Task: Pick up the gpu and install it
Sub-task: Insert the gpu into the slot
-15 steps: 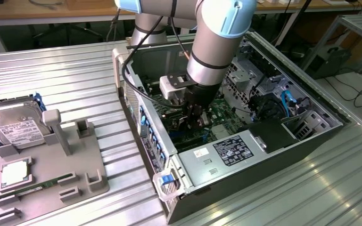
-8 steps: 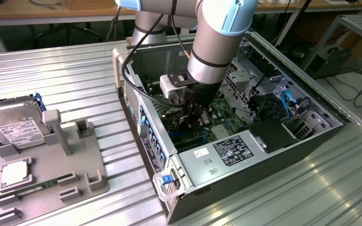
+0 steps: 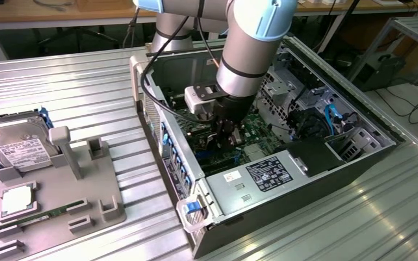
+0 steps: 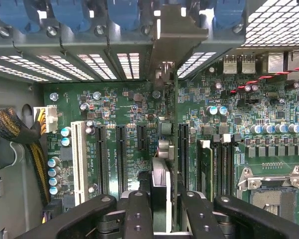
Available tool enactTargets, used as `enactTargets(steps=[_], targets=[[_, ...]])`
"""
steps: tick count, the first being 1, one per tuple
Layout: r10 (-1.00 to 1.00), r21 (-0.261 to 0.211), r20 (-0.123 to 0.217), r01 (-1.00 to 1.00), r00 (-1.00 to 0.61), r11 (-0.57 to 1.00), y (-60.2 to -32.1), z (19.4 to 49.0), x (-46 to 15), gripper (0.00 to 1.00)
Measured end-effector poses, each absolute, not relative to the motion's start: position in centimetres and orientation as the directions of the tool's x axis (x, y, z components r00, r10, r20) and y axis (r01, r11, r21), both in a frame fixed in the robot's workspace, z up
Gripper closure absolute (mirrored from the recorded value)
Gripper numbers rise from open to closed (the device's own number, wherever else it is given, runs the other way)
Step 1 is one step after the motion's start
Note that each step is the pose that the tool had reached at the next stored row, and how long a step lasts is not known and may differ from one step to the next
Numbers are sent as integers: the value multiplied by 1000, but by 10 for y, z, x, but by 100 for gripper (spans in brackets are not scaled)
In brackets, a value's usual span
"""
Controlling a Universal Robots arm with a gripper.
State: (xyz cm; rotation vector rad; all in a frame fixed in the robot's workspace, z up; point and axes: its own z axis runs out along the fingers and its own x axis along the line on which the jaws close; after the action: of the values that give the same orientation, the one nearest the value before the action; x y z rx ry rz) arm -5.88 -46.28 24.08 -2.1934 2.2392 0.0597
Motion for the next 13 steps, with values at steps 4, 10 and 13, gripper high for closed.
enactTargets(steps=[4, 10, 13], targets=[[-999, 23, -28, -1000, -18, 17, -461, 241, -59, 73], [-999, 23, -27, -1000, -17, 16, -461, 241, -59, 73], [-999, 23, -28, -1000, -17, 16, -461, 240, -59, 73]])
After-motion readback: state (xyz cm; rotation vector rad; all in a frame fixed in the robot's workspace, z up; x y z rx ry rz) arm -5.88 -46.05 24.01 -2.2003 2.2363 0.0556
